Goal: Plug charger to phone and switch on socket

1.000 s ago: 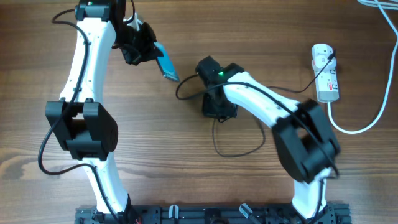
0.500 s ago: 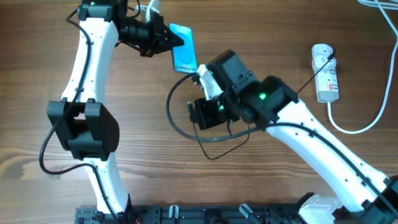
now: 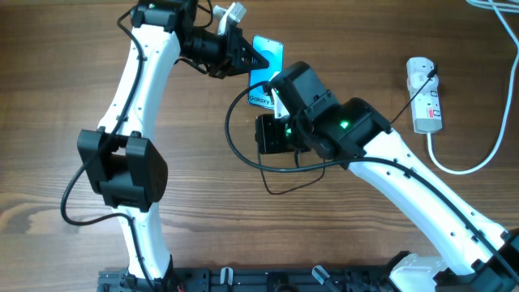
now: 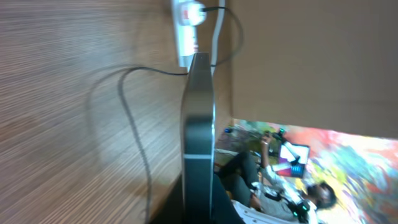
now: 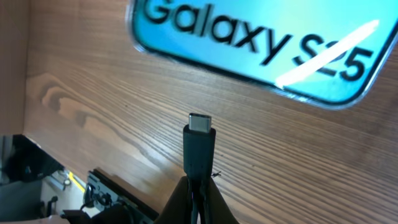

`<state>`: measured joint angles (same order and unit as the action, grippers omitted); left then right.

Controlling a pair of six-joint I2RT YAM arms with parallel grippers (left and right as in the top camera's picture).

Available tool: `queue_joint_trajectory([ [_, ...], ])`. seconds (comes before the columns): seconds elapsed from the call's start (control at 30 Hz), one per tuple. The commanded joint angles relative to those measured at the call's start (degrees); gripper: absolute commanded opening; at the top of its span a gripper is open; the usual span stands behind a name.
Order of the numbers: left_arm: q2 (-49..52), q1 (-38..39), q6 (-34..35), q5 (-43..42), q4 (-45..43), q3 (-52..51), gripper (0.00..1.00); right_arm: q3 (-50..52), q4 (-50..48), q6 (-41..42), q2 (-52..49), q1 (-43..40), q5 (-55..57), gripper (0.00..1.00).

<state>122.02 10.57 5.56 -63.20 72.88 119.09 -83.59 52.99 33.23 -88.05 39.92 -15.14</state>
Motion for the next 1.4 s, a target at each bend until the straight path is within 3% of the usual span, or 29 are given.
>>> queue_joint_trajectory([
  [0.0, -2.12, -0.35, -4.15, -9.07, -0.28, 0.11, 0.04, -0.13, -0.42, 1.75, 0.42, -0.02, 1.62, 0.04],
  [0.4, -2.12, -0.57, -5.31, -4.0, -1.36, 0.11, 0.04, -0.15, -0.26, 2.95, 0.44, -0.28, 2.27, 0.04],
  [1.37, -2.12, -1.05, -5.38, -4.26, 0.17, 0.11, 0.04, -0.15, -2.62, 4.42, 0.42, -0.31, 6.64, 0.04],
])
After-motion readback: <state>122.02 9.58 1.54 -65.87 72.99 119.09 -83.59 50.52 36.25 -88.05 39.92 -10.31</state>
